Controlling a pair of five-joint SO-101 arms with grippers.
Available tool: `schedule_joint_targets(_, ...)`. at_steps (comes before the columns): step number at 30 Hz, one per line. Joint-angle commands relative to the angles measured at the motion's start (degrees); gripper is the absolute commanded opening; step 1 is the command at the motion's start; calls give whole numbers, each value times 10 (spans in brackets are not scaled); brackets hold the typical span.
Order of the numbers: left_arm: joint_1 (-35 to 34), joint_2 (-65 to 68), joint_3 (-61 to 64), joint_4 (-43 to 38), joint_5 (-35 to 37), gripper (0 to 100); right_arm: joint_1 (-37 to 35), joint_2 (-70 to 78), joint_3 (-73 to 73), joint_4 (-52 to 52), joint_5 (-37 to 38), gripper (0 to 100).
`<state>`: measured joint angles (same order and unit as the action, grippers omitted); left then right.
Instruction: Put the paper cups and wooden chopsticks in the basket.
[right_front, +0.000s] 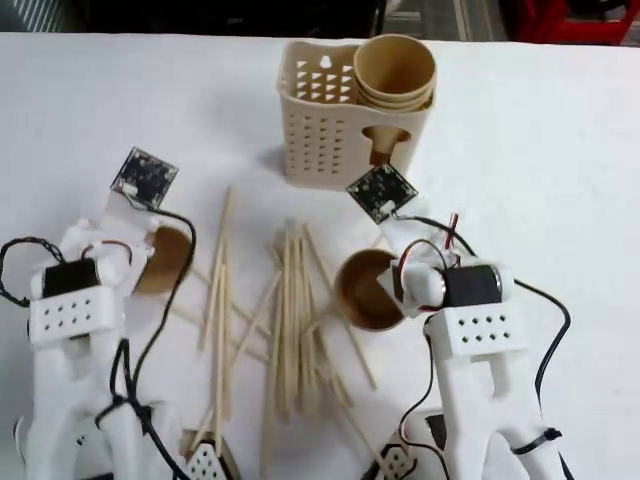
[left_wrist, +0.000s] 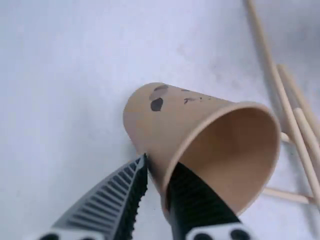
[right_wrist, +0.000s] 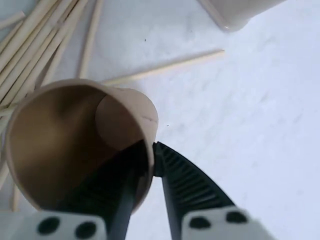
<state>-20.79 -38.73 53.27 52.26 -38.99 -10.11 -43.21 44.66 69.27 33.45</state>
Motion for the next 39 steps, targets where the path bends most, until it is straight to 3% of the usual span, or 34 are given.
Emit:
schedule_joint_targets(1,1,-117,-11,50,26,24,-1,-15,-74,44,-1,19)
schedule_joint_targets(9,2,-251,1,109,105,22,-1,-15,-233,138,-2,19)
schedule_joint_targets(19,13,-306,120,41,138,22,-4,-8,-458,182,-20,19)
schedule_joint_targets(30,37,-403,212,20,159,22,-3,2,-530,17,-97,20)
schedule_joint_targets(39,34,-499,273,25,160,22,-1,119,-535,-137,-182,20)
